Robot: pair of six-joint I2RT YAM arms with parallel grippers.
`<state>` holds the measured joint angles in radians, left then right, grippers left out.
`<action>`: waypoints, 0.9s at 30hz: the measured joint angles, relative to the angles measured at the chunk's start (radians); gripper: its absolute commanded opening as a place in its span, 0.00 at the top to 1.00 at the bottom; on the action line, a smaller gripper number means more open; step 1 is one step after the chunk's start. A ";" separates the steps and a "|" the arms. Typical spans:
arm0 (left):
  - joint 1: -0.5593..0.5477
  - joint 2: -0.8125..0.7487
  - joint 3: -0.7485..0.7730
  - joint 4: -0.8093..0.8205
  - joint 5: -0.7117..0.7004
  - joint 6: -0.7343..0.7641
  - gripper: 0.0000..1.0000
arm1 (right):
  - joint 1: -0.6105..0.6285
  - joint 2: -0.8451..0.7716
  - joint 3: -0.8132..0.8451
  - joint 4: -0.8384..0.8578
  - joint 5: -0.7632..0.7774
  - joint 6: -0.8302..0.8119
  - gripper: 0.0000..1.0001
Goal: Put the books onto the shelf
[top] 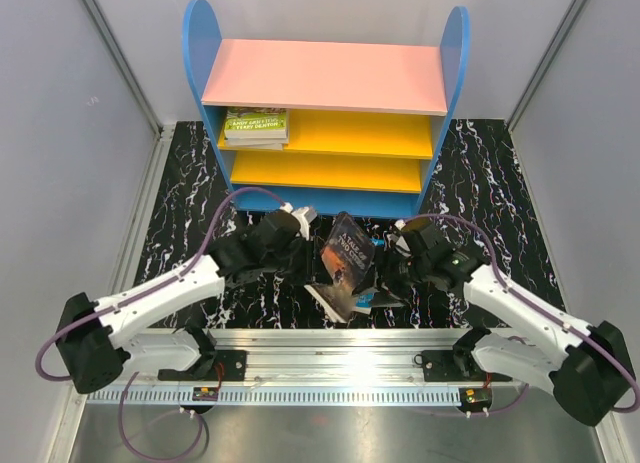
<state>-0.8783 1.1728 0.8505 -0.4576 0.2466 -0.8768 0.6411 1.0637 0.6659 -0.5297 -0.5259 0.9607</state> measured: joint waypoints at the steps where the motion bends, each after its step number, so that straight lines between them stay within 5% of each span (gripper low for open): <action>1: -0.004 -0.005 0.035 -0.031 -0.009 0.018 1.00 | 0.002 -0.018 0.013 -0.018 0.001 -0.008 0.19; 3: -0.017 -0.024 0.129 -0.132 -0.058 0.068 1.00 | 0.005 -0.060 0.051 -0.063 0.008 -0.036 0.07; 8: -0.013 -0.087 0.415 -0.354 -0.203 0.183 1.00 | 0.006 -0.154 0.144 -0.162 0.034 -0.074 0.05; 14: -0.014 -0.118 0.754 -0.360 -0.325 0.342 1.00 | 0.007 -0.228 0.159 -0.263 0.057 -0.078 0.06; 20: -0.015 -0.147 0.855 -0.208 -0.461 0.541 1.00 | 0.007 -0.287 0.159 -0.358 0.084 -0.078 0.06; 27: -0.010 -0.068 0.779 0.196 -0.772 0.897 1.00 | 0.007 -0.322 0.160 -0.463 0.116 -0.080 0.07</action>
<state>-0.8883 1.1049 1.6295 -0.2619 -0.5251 0.0200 0.6483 0.7418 0.8261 -0.9932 -0.4095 0.8803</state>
